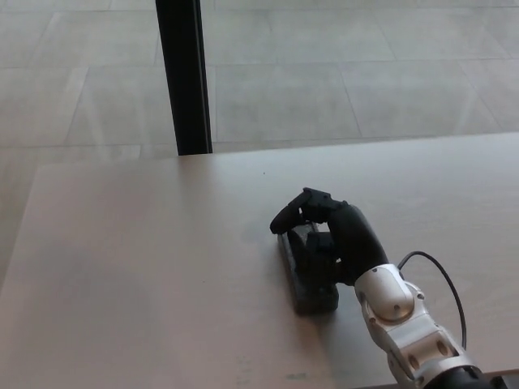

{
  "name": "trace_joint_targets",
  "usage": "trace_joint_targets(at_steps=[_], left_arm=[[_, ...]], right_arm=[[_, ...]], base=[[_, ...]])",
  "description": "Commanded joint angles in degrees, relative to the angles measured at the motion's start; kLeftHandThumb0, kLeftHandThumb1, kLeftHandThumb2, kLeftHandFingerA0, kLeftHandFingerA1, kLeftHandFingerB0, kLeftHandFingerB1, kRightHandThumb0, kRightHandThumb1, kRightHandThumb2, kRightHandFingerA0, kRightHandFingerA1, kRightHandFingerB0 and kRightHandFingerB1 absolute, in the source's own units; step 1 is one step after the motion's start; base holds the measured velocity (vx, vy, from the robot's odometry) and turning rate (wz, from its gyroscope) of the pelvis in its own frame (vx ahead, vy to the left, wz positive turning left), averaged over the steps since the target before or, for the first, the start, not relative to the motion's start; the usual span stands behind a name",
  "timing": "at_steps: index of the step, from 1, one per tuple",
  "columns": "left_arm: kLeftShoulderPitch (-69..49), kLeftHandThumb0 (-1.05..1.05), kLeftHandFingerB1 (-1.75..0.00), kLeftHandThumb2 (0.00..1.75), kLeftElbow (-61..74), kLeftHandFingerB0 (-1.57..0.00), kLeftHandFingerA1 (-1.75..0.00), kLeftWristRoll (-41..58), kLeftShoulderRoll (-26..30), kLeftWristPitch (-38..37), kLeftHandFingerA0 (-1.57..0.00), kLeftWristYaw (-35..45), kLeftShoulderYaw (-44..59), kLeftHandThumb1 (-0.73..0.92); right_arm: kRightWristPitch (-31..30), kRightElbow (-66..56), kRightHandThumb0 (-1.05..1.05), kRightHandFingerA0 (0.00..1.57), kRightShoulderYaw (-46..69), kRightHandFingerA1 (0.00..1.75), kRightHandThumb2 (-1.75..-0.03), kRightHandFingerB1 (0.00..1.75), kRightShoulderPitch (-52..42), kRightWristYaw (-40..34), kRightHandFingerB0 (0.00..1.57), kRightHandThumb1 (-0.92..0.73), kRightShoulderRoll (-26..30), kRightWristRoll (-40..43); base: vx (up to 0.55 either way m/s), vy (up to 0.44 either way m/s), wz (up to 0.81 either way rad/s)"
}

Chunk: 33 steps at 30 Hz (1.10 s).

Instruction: The robot uses its right hand to hold the eraser kept in the middle of the desk and use it to wipe the desk by swiping its surface twice

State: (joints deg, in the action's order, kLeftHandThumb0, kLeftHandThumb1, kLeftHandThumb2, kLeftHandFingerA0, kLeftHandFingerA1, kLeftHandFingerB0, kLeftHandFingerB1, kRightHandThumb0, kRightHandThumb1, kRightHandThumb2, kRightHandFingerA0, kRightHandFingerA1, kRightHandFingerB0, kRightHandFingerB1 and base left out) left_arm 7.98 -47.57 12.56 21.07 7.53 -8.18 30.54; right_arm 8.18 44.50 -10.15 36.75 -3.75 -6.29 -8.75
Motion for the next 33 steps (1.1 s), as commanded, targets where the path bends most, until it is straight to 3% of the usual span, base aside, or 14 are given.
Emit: trace_joint_targets(at_steps=[1,4,7,11,12,16,17,18,19,20,26,27,31,33], left_arm=[[0.7,-0.6,-0.68,0.75,-0.5,-0.39,-0.95,0.2,1.2,1.8,-0.5,-1.1,0.0,0.92],[0.4,-0.59,-0.7,0.79,0.4,-0.36,-0.97,0.2,1.0,1.8,-0.46,-0.5,-0.2,0.92],[0.1,-0.6,-0.73,0.79,1.2,-0.37,-0.98,0.1,0.8,1.5,-0.48,-0.3,-0.7,0.92],[0.4,-0.6,-0.66,0.8,0.4,-0.35,-0.93,0.8,1.3,1.5,-0.42,0.9,-0.4,0.92],[0.5,-0.61,-0.66,0.79,0.4,-0.35,-0.91,0.8,1.3,1.5,-0.45,0.9,-0.4,0.92],[-1.1,-0.6,-0.65,0.76,3.5,-0.44,-0.9,-0.6,0.7,1.6,-0.54,-0.6,-1.4,0.92],[-0.3,-0.61,-0.68,0.76,2.9,-0.44,-0.95,-0.3,1.0,1.9,-0.53,-0.6,-1.1,0.92],[-0.3,-0.61,-0.68,0.76,2.9,-0.44,-0.95,-0.3,1.0,2.0,-0.53,-0.7,-1.1,0.92],[-0.1,-0.62,-0.71,0.76,2.2,-0.42,-0.98,-0.4,1.3,1.7,-0.54,-0.2,-1.3,0.92],[0.6,-0.63,-0.72,0.77,1.3,-0.39,-0.99,0.4,1.5,1.4,-0.5,0.8,-0.8,0.92],[1.6,-0.64,-0.76,0.78,-1.6,-0.41,-1.01,0.0,2.6,-0.9,-0.53,2.0,-1.3,0.92],[1.8,-0.65,-0.77,0.77,-2.0,-0.39,-1.05,0.1,2.7,-1.1,-0.5,2.2,-1.2,0.92],[2.4,-0.65,-0.76,0.78,-3.1,-0.38,-1.05,0.3,3.1,-1.1,-0.5,2.9,-1.3,0.92],[2.1,-0.64,-0.8,0.77,-2.4,-0.39,-1.06,0.9,2.7,-1.3,-0.46,2.9,-0.7,0.92]], right_arm=[[-1.5,-0.3,-0.27,0.95,0.8,1.75,-1.06,1.75,-1.3,-0.7,0.73,-0.54,0.0,-0.2],[-3.1,-0.5,-0.24,0.95,1.4,1.75,-0.95,1.75,-2.3,-1.2,0.71,-0.59,-0.9,0.4],[-3.9,-0.8,-0.25,0.95,1.1,1.75,-0.95,1.74,-3.0,-1.3,0.68,-0.59,-1.2,-0.2],[0.3,3.1,-0.25,0.89,0.3,1.75,-0.96,1.74,-4.2,-2.0,0.66,-0.58,-1.7,-0.9],[0.5,3.2,-0.15,0.9,0.3,1.75,-1.08,1.7,-4.1,-2.1,0.72,-0.51,-1.7,-0.9],[0.6,6.1,-0.25,0.9,-1.1,1.75,-0.96,1.71,-4.8,-2.9,0.69,-0.6,-0.4,-2.8],[0.7,6.4,-0.28,1.11,-1.9,1.75,-0.87,1.46,-5.0,-3.7,0.75,-0.64,0.7,-4.1],[0.9,6.7,-0.28,1.11,-2.1,1.75,-0.87,1.46,-4.9,-3.9,0.75,-0.64,0.8,-4.1],[1.7,7.5,-0.32,0.92,-2.8,1.75,-0.87,1.64,-5.0,-3.8,0.71,-0.62,1.7,-4.8],[2.4,8.5,-0.29,0.88,-3.5,1.75,-0.91,1.57,-4.7,-3.4,0.76,-0.63,3.1,-5.7],[2.7,10.9,-0.3,0.84,-6.7,1.75,-1.01,1.52,-2.8,-4.1,0.75,-0.58,6.0,-8.0],[2.5,10.9,-0.29,0.87,-7.2,1.75,-1.15,1.52,-2.6,-4.0,0.76,-0.52,6.3,-8.4],[1.5,10.7,-0.3,0.87,-8.2,1.75,-1.14,1.51,-2.0,-3.7,0.76,-0.53,7.4,-9.1],[0.2,10.7,-0.33,0.8,-7.1,1.75,-0.96,1.53,-1.3,-3.4,0.7,-0.62,8.1,-8.3]], base=[[0.0,0.0,0.0],[0.0,0.0,0.0],[0.0,0.0,0.0],[0.0,0.0,0.0],[0.0,0.0,0.0],[0.0,0.0,0.0],[0.0,0.0,0.0],[0.0,0.0,0.0],[0.0,0.0,0.0],[0.0,0.0,0.0],[0.0,0.0,0.0],[0.0,0.0,0.0],[0.0,0.0,0.0],[0.0,0.0,0.0]])
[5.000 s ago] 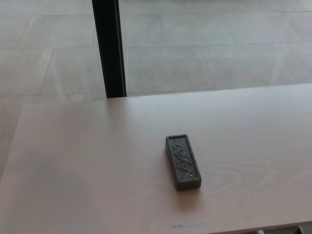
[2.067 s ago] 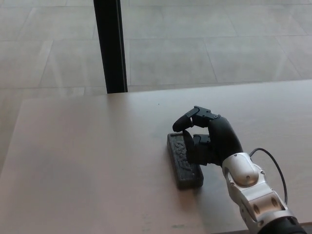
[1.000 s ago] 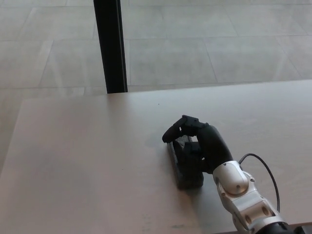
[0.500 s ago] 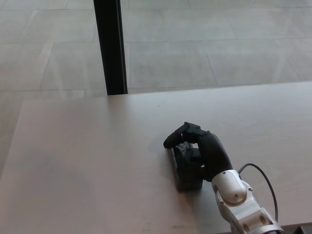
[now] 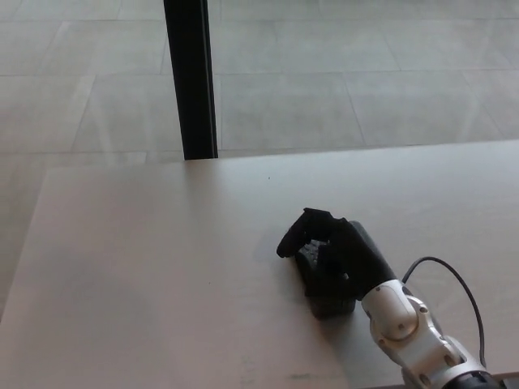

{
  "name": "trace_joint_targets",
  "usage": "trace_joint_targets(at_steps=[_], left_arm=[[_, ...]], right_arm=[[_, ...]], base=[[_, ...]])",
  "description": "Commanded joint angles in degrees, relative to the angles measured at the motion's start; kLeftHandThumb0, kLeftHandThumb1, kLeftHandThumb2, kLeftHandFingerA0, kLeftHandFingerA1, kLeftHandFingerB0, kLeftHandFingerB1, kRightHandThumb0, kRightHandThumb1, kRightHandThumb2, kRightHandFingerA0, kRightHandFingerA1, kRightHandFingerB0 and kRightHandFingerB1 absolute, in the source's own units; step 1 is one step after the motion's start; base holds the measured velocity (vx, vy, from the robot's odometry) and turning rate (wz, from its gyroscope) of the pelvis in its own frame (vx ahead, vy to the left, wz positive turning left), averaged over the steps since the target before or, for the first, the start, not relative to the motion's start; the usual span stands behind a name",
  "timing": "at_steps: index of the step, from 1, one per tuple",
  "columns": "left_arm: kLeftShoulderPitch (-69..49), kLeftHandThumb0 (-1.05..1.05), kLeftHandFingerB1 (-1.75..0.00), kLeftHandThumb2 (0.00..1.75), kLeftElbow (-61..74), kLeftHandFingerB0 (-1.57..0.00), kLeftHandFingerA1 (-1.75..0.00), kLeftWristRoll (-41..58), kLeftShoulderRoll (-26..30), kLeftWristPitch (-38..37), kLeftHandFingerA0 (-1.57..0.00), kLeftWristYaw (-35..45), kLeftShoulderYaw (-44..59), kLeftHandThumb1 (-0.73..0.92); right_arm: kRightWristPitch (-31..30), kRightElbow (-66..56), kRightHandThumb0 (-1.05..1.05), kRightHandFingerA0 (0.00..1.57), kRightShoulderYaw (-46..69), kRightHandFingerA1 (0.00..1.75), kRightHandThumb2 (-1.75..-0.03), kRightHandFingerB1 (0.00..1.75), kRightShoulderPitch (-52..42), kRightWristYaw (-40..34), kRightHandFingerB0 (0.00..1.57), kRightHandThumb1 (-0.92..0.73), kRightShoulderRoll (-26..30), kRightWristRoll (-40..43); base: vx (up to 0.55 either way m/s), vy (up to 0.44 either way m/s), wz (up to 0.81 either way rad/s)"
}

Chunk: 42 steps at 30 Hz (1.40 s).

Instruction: The robot uses its right hand to hold the eraser kept in the middle of the desk and use it to wipe the desk by swiping its surface twice

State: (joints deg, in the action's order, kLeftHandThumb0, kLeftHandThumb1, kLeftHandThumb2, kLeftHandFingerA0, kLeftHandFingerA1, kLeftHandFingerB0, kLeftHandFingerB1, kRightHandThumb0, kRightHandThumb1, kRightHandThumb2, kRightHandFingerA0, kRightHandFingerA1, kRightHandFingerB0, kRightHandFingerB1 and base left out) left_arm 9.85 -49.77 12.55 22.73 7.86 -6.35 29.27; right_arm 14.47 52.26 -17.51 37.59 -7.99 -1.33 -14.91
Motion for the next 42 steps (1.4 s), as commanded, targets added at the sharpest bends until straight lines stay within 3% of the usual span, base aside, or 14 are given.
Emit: trace_joint_targets(at_steps=[1,5,10,13,19,20,21,22,26,29,38,39,40,42], left_arm=[[0.4,-0.64,-0.8,0.77,-0.2,-0.39,-1.06,1.5,0.8,-1.5,-0.46,1.2,1.0,0.92],[0.4,-0.64,-0.76,0.78,-0.5,-0.39,-1.0,0.7,1.2,-1.6,-0.52,1.2,0.8,0.92],[0.5,-0.64,-0.77,0.77,-0.9,-0.41,-1.03,0.1,0.8,-1.9,-0.54,0.0,0.5,0.92],[0.2,-0.66,-0.74,0.77,-0.9,-0.4,-1.01,0.5,0.9,-1.5,-0.5,0.3,0.8,0.92],[0.7,-0.64,-0.75,0.77,-1.5,-0.4,-1.01,2.0,0.4,-1.4,-0.48,0.7,2.5,0.92],[0.8,-0.64,-0.78,0.76,-1.4,-0.38,-1.06,2.2,0.1,-1.8,-0.46,0.1,2.9,0.92],[0.8,-0.64,-0.78,0.76,-1.4,-0.38,-1.06,2.3,0.0,-1.8,-0.46,0.0,2.9,0.92],[0.8,-0.64,-0.78,0.8,-1.4,-0.38,-1.06,1.9,0.1,-1.8,-0.46,-0.1,2.6,0.92],[0.9,-0.63,-0.8,0.79,-1.9,-0.39,-1.09,2.0,0.3,-2.2,-0.47,-0.5,2.8,0.92],[0.8,-0.64,-0.79,0.82,-2.1,-0.39,-1.09,0.3,0.9,-2.5,-0.48,-0.6,1.4,0.92],[1.6,-0.64,-0.8,0.8,-3.6,-0.4,-1.1,1.3,1.2,-3.4,-0.48,-1.1,1.6,0.92],[1.5,-0.65,-0.78,0.8,-3.1,-0.38,-1.09,1.6,1.1,-3.4,-0.45,-1.0,1.8,0.92],[1.4,-0.65,-0.77,0.8,-2.9,-0.36,-1.07,2.0,1.0,-3.4,-0.44,-0.8,2.1,0.92],[1.2,-0.65,-0.81,0.81,-2.5,-0.39,-1.1,1.8,1.0,-3.4,-0.48,-0.7,2.0,0.92]], right_arm=[[-6.7,2.6,-0.33,0.8,0.4,1.75,-0.96,1.53,-2.0,1.2,0.7,-0.62,3.4,-2.1],[-10.2,2.6,-0.28,0.91,4.4,1.75,-0.99,1.74,-0.6,2.9,0.66,-0.55,4.8,1.4],[-10.2,3.0,-0.25,0.93,11.8,1.75,-0.87,1.75,-1.1,2.5,0.58,-0.57,6.2,5.7],[-11.4,3.5,-0.24,0.99,19.2,1.75,-0.98,1.57,-1.6,2.0,0.73,-0.58,8.3,10.2],[-10.5,5.6,-0.26,0.96,24.8,1.75,-0.79,1.64,-2.6,1.8,0.63,-0.7,11.4,10.5],[-10.2,6.7,-0.23,1.21,25.8,1.75,-0.8,1.38,-3.3,0.3,0.71,-0.68,13.5,10.2],[-10.1,6.8,-0.23,1.21,25.9,1.75,-0.8,1.38,-3.4,0.1,0.71,-0.68,13.7,10.1],[-10.2,7.3,-0.29,1.0,26.0,1.75,-0.7,1.55,-3.2,0.2,0.61,-0.75,14.5,9.8],[-8.9,8.9,-0.23,0.96,26.4,1.75,-0.94,1.51,-3.5,0.9,0.71,-0.62,17.6,9.6],[-7.3,10.0,-0.26,0.97,26.5,1.75,-0.82,1.57,-4.8,1.4,0.64,-0.65,21.1,9.1],[-7.4,9.6,-0.27,0.92,25.4,1.75,-0.91,1.53,-5.5,1.6,0.68,-0.57,24.9,8.2],[-7.3,9.8,-0.25,1.17,25.3,1.69,-0.94,1.32,-5.2,0.1,0.73,-0.56,25.0,7.9],[-7.2,10.0,-0.29,0.94,25.1,1.75,-0.88,1.51,-5.0,-0.4,0.67,-0.57,25.0,7.8],[-7.1,10.1,-0.28,0.92,24.6,1.75,-0.87,1.44,-4.9,-0.5,0.69,-0.59,25.2,7.6]], base=[[0.0,0.0,0.0],[0.0,0.0,0.0],[0.0,0.0,0.0],[0.0,0.0,0.0],[0.0,0.0,0.0],[0.0,0.0,0.0],[0.0,0.0,0.0],[0.0,0.0,0.0],[0.0,0.0,0.0],[0.0,0.0,0.0],[0.0,0.0,0.0],[0.0,0.0,0.0],[0.0,0.0,0.0],[0.0,0.0,0.0]])
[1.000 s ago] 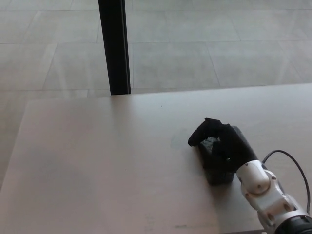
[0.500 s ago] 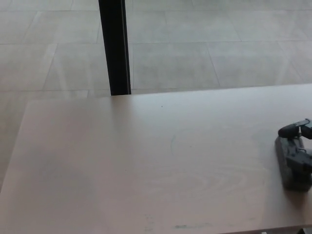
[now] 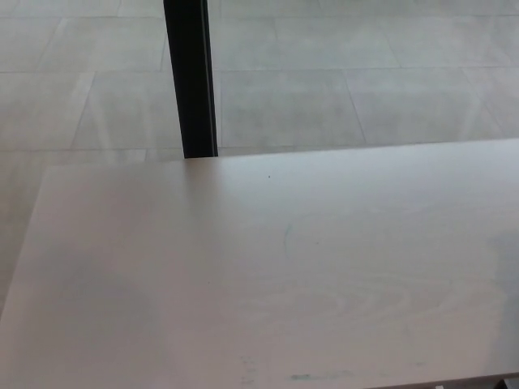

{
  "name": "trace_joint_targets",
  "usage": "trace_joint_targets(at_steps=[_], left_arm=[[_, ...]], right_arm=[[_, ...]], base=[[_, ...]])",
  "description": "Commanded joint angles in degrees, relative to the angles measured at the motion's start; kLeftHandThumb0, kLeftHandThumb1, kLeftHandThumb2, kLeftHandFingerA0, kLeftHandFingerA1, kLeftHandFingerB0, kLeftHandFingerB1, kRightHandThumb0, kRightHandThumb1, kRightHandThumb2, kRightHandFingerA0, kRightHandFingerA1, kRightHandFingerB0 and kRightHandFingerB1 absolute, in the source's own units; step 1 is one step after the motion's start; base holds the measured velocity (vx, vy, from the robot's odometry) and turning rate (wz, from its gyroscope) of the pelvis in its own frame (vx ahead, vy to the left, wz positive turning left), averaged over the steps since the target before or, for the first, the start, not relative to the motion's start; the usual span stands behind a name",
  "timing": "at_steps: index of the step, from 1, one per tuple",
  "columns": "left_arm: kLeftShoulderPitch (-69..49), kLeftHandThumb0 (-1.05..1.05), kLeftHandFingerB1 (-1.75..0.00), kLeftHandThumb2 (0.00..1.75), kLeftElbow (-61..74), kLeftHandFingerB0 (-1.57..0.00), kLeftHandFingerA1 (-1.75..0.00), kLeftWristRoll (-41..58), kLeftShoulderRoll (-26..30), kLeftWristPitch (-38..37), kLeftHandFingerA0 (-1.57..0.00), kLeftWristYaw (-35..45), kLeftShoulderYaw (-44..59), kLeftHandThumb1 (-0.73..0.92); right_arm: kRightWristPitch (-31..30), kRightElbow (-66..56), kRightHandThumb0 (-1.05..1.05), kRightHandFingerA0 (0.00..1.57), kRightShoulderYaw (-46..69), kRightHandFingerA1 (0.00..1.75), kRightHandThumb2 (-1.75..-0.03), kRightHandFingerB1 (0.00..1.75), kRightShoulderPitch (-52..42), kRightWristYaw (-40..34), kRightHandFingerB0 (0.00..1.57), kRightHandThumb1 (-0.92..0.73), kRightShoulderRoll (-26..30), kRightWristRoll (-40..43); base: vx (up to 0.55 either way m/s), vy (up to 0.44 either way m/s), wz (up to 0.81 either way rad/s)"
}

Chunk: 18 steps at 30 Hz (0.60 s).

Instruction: The robot uses its right hand to hold the eraser kept in the middle of the desk and use it to wipe the desk by swiping its surface twice

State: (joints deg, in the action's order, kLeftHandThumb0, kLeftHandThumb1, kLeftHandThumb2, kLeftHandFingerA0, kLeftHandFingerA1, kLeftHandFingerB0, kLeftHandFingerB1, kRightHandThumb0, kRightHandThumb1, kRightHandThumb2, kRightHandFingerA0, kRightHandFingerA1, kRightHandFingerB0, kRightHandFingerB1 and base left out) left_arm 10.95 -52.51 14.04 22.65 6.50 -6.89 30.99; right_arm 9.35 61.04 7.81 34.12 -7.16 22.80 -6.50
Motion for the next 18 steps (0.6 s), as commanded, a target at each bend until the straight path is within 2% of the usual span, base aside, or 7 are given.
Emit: trace_joint_targets(at_steps=[1,8,13,14,15,16,18], left_arm=[[0.1,-0.65,-0.81,0.82,0.3,-0.39,-1.12,-0.2,1.1,-2.3,-0.49,-0.1,-0.2,0.92],[0.1,-0.65,-0.8,0.81,1.3,-0.36,-1.1,0.7,0.5,-1.7,-0.45,-0.1,0.1,0.92],[0.1,-0.65,-0.83,0.8,1.4,-0.35,-1.14,1.2,0.1,-1.8,-0.44,-0.2,0.3,0.92],[0.2,-0.65,-0.78,0.8,1.1,-0.36,-1.09,1.3,0.2,-2.0,-0.43,-0.1,0.4,0.92],[0.3,-0.65,-0.78,0.8,0.9,-0.36,-1.09,1.2,0.2,-1.9,-0.43,-0.1,0.3,0.92],[0.3,-0.67,-0.83,0.78,1.1,-0.39,-1.11,1.4,0.0,-1.6,-0.47,-0.4,0.4,0.92],[0.2,-0.68,-0.79,0.79,1.7,-0.38,-1.05,1.3,0.1,-0.9,-0.48,-0.3,0.1,0.92]], right_arm=[[-1.8,1.2,-0.28,0.91,-0.9,1.75,-0.84,1.47,-1.4,-1.4,0.67,-0.61,1.0,-0.9],[-2.9,0.2,-0.23,0.92,-2.4,1.75,-0.76,1.48,0.7,-2.8,0.63,-0.66,-3.7,-0.4],[-4.0,-0.9,-0.3,0.95,-6.0,1.75,-0.68,1.18,2.7,-4.8,0.71,-0.72,-10.2,-2.1],[-4.7,-1.3,-0.38,1.23,-6.6,1.38,-0.97,1.11,3.2,-5.2,0.83,-0.53,-11.8,-2.2],[-5.3,-1.6,-0.38,1.23,-6.7,1.38,-0.97,1.11,3.5,-5.5,0.83,-0.53,-12.9,-1.8],[-3.3,-2.3,-0.27,0.96,-8.4,1.75,-0.81,1.55,3.2,-6.8,0.72,-0.61,-15.4,-3.0],[-3.6,-2.5,-0.24,0.96,-8.0,1.75,-0.96,1.58,3.4,-6.3,0.77,-0.55,-17.9,-1.6]], base=[[0.0,0.0,0.0],[0.0,0.0,0.0],[0.0,0.0,0.0],[0.0,0.0,0.0],[0.0,0.0,0.0],[0.0,0.0,0.0],[0.0,0.0,0.0]])
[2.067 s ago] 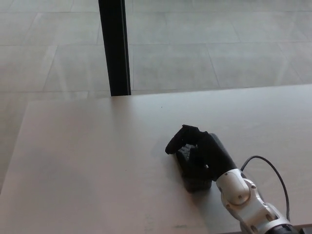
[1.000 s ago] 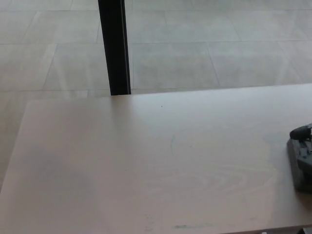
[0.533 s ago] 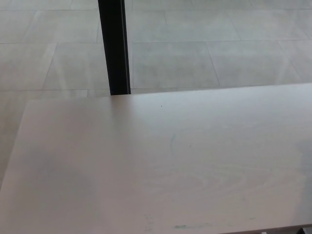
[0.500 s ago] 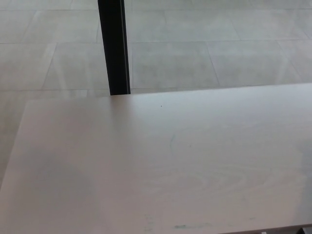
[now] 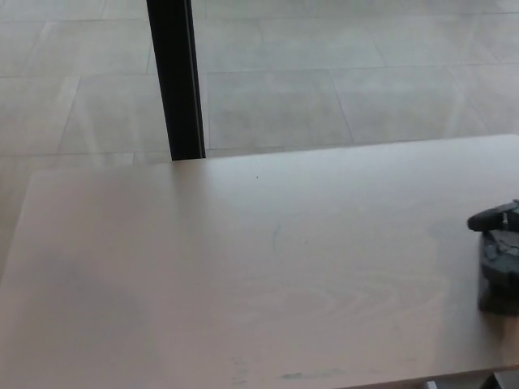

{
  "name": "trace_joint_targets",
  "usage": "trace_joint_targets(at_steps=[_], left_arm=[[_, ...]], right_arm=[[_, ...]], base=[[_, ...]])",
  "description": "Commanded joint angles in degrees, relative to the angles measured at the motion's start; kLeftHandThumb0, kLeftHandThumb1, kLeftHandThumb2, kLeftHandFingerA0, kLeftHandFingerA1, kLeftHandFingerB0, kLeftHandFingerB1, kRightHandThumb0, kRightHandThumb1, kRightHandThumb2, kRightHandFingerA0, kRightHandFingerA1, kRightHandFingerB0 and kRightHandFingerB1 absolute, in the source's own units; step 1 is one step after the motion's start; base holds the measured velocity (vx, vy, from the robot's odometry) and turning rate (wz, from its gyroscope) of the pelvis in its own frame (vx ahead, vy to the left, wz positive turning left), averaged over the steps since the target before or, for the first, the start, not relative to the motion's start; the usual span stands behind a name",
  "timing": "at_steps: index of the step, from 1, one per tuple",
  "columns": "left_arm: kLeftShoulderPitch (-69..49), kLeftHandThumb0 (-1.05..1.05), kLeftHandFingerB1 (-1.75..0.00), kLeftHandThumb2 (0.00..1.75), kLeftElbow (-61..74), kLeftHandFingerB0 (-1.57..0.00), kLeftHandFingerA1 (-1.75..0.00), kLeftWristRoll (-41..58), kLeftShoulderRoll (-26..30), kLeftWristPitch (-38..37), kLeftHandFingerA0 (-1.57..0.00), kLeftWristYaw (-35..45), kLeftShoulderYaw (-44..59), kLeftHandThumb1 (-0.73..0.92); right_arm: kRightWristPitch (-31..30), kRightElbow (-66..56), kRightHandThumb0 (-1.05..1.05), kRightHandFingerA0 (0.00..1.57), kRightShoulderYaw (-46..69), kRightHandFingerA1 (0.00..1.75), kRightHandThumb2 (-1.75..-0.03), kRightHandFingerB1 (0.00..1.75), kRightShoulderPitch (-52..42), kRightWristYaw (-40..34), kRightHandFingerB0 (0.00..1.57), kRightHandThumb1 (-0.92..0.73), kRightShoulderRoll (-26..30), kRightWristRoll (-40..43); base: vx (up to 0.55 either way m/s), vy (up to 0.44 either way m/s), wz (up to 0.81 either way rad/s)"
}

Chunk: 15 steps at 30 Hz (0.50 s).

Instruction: The robot uses its right hand to hold the eraser kept in the middle of the desk and use it to wipe the desk by swiping its surface twice

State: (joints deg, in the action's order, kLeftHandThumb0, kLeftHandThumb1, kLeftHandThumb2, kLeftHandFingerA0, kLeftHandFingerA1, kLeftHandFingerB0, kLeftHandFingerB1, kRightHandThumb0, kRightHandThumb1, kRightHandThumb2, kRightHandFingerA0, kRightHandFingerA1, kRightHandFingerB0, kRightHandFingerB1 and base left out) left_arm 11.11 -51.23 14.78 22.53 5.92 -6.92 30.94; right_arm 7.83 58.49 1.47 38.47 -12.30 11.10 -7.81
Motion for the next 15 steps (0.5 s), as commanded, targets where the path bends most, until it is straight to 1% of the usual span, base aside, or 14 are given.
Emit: trace_joint_targets(at_steps=[1,2,3,4,6,7,8,9,10,12,13,14,15], left_arm=[[0.0,-0.68,-0.79,0.79,0.5,-0.38,-1.05,0.5,0.2,-0.3,-0.48,-0.3,0.1,0.92],[-0.2,-0.68,-0.77,0.79,0.6,-0.39,-1.03,0.4,0.2,-0.8,-0.48,-0.1,0.0,0.92],[-0.2,-0.68,-0.77,0.78,0.8,-0.38,-1.03,0.9,0.0,-0.6,-0.48,-0.1,0.4,0.92],[-0.1,-0.67,-0.77,0.79,0.7,-0.36,-1.06,1.2,0.0,-0.4,-0.43,0.2,0.6,0.92],[-0.1,-0.67,-0.77,0.79,0.8,-0.36,-1.06,1.3,0.0,-0.6,-0.43,0.4,0.8,0.92],[-0.1,-0.67,-0.76,0.79,0.8,-0.34,-1.05,1.3,0.0,-0.6,-0.42,0.3,0.7,0.92],[0.0,-0.67,-0.76,0.79,0.8,-0.34,-1.05,1.2,0.0,-0.4,-0.42,0.2,0.7,0.92],[0.0,-0.67,-0.75,0.79,0.8,-0.37,-1.01,0.6,0.1,-0.4,-0.46,0.0,0.2,0.92],[0.2,-0.67,-0.75,0.79,0.5,-0.35,-1.01,1.6,0.0,-0.5,-0.44,1.1,0.9,0.92],[0.3,-0.67,-0.75,0.79,0.4,-0.35,-1.01,1.7,0.0,-0.5,-0.44,1.2,0.9,0.92],[0.8,-0.66,-0.78,0.78,0.3,-0.36,-1.07,1.8,0.0,-0.5,-0.43,0.3,1.1,0.92],[0.7,-0.66,-0.78,0.78,0.2,-0.37,-1.08,1.5,0.1,-0.6,-0.43,0.3,0.9,0.92],[0.5,-0.67,-0.79,0.79,0.7,-0.34,-1.07,1.4,0.1,-0.4,-0.42,0.2,0.7,0.92]], right_arm=[[-2.1,-0.1,-0.24,0.96,-1.7,1.75,-0.96,1.58,-0.9,-1.5,0.77,-0.55,-6.7,-0.3],[-1.8,-0.4,-0.24,0.95,-2.1,1.75,-0.95,1.63,-1.1,-1.4,0.74,-0.56,-7.6,-0.4],[-1.8,-0.7,-0.24,0.94,-2.0,1.75,-0.9,1.7,-1.4,-0.7,0.68,-0.57,-8.5,0.2],[-1.0,-1.1,-0.27,0.94,-2.8,1.75,-0.84,1.73,-2.2,-0.7,0.61,-0.62,-9.6,-0.5],[-0.8,-1.7,-0.28,0.94,-3.2,1.75,-0.84,1.74,-3.0,-0.5,0.6,-0.61,-10.7,-0.4],[-0.6,-2.1,-0.25,0.92,-3.3,1.75,-0.87,1.69,-3.5,-0.5,0.66,-0.6,-11.7,-0.2],[-0.2,-2.5,-0.25,0.92,-3.6,1.75,-0.87,1.69,-3.9,-0.5,0.66,-0.6,-12.7,-0.1],[-0.7,-2.9,-0.24,0.93,-4.0,1.75,-0.94,1.7,-4.4,-0.6,0.7,-0.58,-13.3,-0.4],[-1.4,-3.6,-0.24,0.93,-5.1,1.75,-0.99,1.7,-5.1,-0.4,0.72,-0.56,-14.1,-1.1],[-1.7,-4.3,-0.24,0.93,-5.3,1.75,-0.99,1.7,-5.5,-0.4,0.72,-0.56,-14.2,-1.1],[-2.8,-5.3,-0.24,0.94,-5.9,1.75,-1.0,1.67,-6.1,0.4,0.73,-0.56,-15.1,-1.0],[-2.5,-6.1,-0.25,0.95,-6.3,1.75,-0.99,1.65,-6.8,0.9,0.73,-0.55,-15.4,-1.0],[-2.8,-6.9,-0.24,0.95,-6.7,1.75,-1.02,1.65,-7.3,1.4,0.73,-0.54,-15.6,-1.0]], base=[[0.0,0.0,0.0],[0.0,0.0,0.0],[0.0,0.0,0.0],[0.0,0.0,0.0],[0.0,0.0,0.0],[0.0,0.0,0.0],[0.0,0.0,0.0],[0.0,0.0,0.0],[0.0,0.0,0.0],[0.0,0.0,0.0],[0.0,0.0,0.0],[0.0,0.0,0.0],[0.0,0.0,0.0]])
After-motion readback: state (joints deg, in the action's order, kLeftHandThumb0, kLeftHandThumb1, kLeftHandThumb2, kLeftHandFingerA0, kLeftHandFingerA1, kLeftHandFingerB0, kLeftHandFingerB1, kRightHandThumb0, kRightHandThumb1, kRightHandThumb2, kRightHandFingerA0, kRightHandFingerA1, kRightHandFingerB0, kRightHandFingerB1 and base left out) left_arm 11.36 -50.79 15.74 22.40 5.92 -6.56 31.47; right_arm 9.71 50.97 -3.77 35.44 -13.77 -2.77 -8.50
